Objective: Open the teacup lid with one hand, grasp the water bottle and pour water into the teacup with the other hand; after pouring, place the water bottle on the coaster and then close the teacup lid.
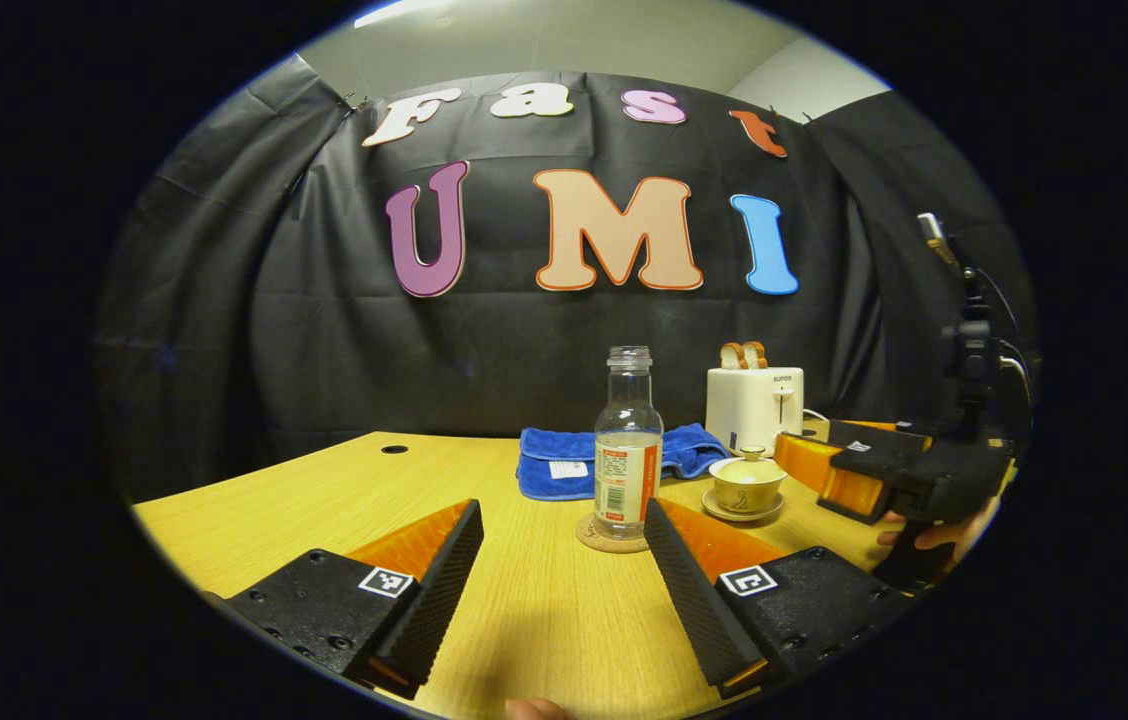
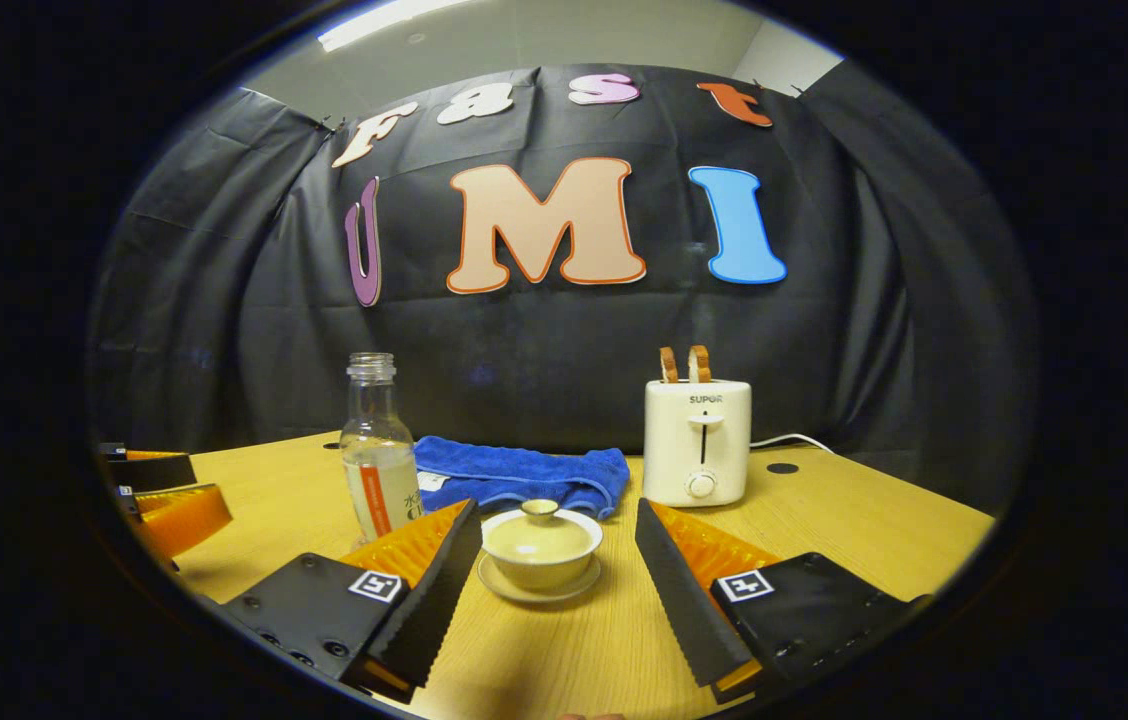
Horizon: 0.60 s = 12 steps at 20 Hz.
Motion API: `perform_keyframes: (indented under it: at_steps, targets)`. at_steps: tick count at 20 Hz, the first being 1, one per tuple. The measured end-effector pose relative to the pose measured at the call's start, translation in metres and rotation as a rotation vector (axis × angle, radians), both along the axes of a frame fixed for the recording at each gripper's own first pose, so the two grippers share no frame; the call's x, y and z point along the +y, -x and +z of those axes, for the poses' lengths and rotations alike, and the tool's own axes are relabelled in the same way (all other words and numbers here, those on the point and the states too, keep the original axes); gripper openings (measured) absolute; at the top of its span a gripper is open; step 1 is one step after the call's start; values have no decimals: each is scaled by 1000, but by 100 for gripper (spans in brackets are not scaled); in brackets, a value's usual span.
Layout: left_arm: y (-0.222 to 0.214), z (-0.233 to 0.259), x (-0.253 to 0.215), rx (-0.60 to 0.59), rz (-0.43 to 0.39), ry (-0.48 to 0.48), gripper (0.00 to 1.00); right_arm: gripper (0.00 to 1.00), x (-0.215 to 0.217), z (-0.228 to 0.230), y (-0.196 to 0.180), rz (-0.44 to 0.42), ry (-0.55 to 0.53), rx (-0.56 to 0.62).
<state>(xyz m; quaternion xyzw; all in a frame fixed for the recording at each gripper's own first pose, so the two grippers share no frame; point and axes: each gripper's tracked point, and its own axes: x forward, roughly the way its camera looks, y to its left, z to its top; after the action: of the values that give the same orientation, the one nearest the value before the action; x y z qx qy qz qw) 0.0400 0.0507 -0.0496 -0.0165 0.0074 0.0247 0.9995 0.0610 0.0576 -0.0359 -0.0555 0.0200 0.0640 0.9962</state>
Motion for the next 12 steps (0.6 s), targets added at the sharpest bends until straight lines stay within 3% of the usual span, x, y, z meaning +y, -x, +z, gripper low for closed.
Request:
perform_keyframes:
  at_steps: [1,6,12]
  targets:
    - [1,0,-5,0,-4,0,94,99,-1,1,20,-9,0,-2]
    - [11,1,-32,1,-13,0,94,97,-15,8,90,-84,1,-19]
    - [25,2,-60,1,-11,2,95,97,-4,5,106,-74,1,-15]
